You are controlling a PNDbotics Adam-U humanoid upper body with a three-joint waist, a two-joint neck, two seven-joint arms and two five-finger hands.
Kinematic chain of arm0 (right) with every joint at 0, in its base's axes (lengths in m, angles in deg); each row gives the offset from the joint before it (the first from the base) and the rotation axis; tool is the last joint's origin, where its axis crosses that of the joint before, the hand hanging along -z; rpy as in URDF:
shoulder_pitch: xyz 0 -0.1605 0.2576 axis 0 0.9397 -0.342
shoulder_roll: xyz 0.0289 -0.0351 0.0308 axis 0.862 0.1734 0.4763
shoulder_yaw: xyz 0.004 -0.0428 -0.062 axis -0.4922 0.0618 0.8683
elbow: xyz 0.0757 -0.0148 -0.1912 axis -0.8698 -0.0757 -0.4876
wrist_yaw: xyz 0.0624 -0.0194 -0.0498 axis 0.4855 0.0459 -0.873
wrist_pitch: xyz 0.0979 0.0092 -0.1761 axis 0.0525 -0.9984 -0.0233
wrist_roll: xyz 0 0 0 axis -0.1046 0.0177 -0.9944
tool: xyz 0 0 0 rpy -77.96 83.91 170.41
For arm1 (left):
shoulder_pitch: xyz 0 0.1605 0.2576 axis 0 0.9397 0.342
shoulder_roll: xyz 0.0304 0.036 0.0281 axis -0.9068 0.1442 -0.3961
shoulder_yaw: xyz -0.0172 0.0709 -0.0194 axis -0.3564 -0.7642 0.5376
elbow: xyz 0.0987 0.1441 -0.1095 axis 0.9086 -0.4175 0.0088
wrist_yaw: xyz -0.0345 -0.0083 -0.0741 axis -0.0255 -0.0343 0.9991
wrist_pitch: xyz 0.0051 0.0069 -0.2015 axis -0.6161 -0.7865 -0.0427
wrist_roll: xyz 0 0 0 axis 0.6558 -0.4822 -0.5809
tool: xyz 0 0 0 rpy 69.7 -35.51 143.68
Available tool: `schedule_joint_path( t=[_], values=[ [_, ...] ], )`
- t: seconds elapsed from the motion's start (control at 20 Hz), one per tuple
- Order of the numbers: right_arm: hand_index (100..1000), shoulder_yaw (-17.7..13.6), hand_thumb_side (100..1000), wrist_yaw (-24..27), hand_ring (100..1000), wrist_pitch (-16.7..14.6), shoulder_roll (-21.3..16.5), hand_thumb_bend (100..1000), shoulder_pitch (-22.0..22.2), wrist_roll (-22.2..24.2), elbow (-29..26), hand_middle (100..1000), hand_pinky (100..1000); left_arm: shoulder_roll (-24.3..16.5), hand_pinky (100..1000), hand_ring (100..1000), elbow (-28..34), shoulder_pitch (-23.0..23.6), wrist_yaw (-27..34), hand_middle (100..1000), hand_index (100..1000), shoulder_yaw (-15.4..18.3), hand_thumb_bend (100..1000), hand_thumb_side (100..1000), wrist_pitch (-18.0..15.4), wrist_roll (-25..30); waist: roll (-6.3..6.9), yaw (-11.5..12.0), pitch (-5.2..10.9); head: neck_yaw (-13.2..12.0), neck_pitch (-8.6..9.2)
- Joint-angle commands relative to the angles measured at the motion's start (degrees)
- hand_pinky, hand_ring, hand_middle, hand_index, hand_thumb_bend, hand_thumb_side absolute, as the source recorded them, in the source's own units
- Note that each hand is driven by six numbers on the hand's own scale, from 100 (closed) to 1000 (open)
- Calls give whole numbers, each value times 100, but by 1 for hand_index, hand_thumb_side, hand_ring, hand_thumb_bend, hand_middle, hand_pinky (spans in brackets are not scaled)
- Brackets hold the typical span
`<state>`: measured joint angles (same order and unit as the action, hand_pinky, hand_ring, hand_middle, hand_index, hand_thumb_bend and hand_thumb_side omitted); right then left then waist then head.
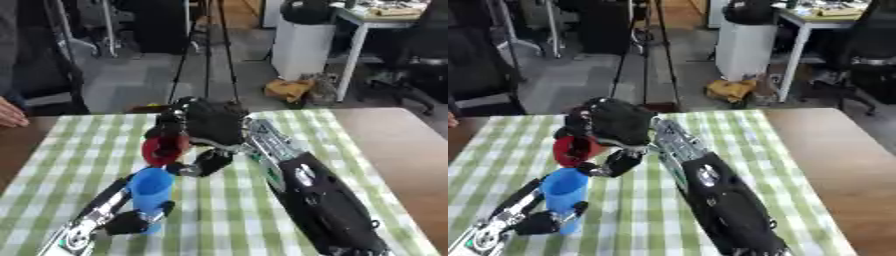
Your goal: Pour the contents of one cup into another cup.
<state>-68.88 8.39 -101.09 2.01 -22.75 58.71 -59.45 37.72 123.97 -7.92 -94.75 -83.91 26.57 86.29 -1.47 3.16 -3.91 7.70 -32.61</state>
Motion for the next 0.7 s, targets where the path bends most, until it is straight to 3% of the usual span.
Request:
schedule_joint_path(
  t=[0.05, 0.7],
  values=[
    [758, 8, 275, -235, 564, -10, -107, 256, -165, -161, -104, 554, 626, -30, 469, 539, 104, -106, 7, 606, 745, 30, 212, 531, 15, -15, 17, -8, 89, 11, -20],
    [753, 101, 273, -806, 561, -73, -111, 257, -201, -612, -47, 554, 624, -31, 468, 539, 98, -104, 1, 607, 745, 41, 212, 529, 25, -16, 14, -26, 107, 10, -20]
  ],
)
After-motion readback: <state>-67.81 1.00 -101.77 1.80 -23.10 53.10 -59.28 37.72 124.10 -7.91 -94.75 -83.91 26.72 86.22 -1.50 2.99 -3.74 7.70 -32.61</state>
